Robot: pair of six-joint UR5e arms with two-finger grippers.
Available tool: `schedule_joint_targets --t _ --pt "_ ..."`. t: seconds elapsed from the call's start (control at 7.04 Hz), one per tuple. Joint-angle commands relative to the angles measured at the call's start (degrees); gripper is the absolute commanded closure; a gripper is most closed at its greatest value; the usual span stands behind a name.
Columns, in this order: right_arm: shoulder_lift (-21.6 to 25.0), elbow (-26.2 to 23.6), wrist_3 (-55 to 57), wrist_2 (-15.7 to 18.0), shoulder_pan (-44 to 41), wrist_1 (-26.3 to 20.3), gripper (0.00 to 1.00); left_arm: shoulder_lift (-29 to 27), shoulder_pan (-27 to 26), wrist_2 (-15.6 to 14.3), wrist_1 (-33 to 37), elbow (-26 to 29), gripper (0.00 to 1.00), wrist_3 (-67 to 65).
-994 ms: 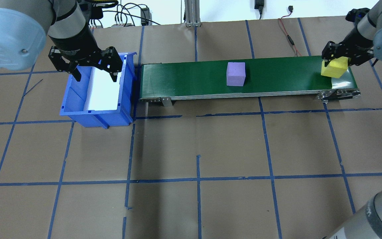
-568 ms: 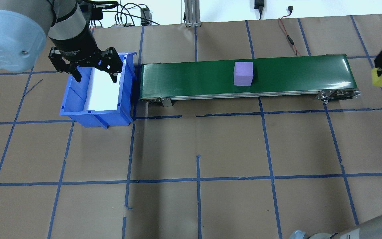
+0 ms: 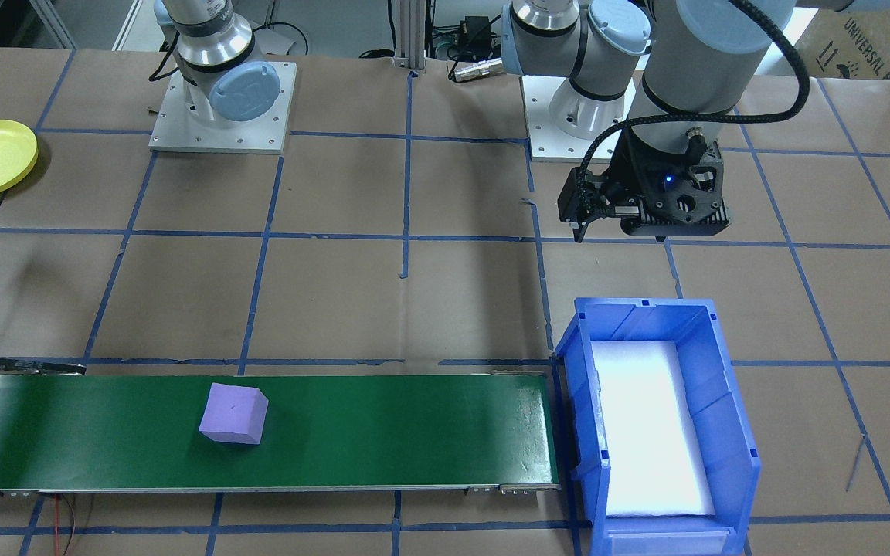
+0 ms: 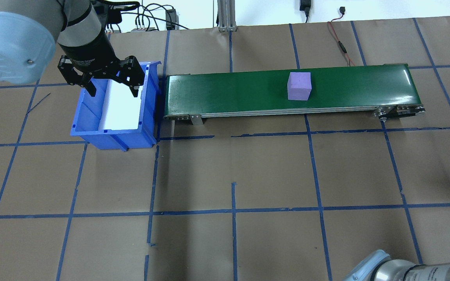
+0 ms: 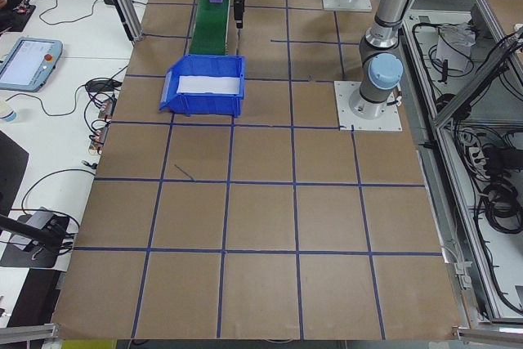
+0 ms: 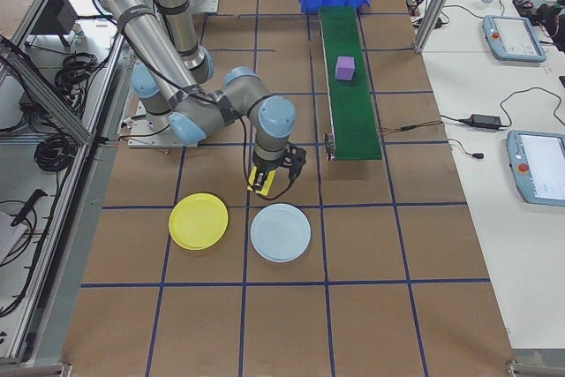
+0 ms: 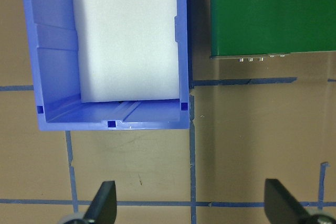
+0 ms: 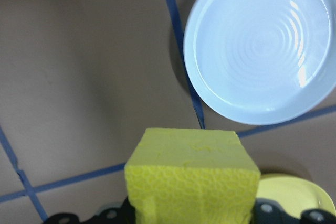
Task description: Move block left to right into plate
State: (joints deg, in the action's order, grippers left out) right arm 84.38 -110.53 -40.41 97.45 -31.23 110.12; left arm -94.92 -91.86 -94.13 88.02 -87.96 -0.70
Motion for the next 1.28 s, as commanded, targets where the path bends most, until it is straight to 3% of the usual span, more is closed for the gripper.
schedule_joint_targets --t 0.0,0.28,0.43,0.57,0.71,0.85,1.14 --pt "1.23 -7.92 -8.51 0.28 14.73 3.33 0.71 -0.01 0.01 0.00 -0.04 0.15 0.00 0.17" --pt "1.05 -10.23 -11.34 1.24 20.84 4.22 0.73 -0.01 0.01 -0.09 -0.04 0.15 0.00 0.34" --pt "0.35 -10.15 -12.05 2.47 22.34 5.35 0.69 -0.01 0.01 0.00 -0.04 0.16 0.00 0.35" --pt "-0.17 -9.80 -12.06 2.30 22.27 7.54 0.25 -0.01 0.01 0.00 -0.04 0.16 0.00 0.26" --pt "-1.05 -9.62 -11.80 2.04 22.27 9.39 0.06 -0.01 0.10 0.00 -0.04 0.16 0.00 0.34" --pt "-2.28 -9.44 -11.79 2.13 22.27 9.32 0.00 -0.01 0.01 0.00 -0.04 0.16 0.00 0.35" --pt "-1.68 -6.66 -8.57 2.04 18.61 8.71 0.00 -0.01 0.10 0.00 -0.04 0.16 0.00 0.35"
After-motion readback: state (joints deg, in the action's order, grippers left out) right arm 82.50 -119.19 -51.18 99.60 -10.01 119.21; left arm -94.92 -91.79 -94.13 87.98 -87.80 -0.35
